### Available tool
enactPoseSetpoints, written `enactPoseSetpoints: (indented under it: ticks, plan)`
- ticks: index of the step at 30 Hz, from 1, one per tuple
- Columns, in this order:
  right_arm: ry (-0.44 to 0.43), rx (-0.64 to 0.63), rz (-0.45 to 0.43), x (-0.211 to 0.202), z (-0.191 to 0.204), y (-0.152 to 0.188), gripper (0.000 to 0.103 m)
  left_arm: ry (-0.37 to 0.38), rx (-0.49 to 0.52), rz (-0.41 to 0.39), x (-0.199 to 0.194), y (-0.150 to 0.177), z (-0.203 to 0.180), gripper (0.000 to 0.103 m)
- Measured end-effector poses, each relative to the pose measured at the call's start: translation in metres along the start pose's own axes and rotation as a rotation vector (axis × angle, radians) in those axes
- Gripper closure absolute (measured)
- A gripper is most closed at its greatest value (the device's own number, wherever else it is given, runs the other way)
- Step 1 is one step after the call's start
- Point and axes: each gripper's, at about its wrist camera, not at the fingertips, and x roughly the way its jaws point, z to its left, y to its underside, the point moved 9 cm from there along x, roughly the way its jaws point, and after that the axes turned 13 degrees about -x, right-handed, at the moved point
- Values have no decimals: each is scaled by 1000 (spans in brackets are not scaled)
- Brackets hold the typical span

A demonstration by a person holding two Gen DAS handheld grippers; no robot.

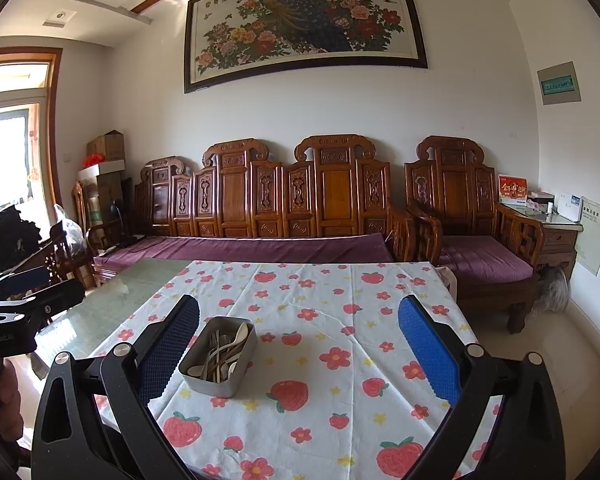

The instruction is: Organize utensils

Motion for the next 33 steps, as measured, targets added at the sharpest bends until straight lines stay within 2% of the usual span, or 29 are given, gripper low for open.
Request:
enactPoseSetpoints:
  ticks: [33]
  plan:
    - [-3,1,1,0,0,-3,3,2,1,-2,-1,-1,-2,8]
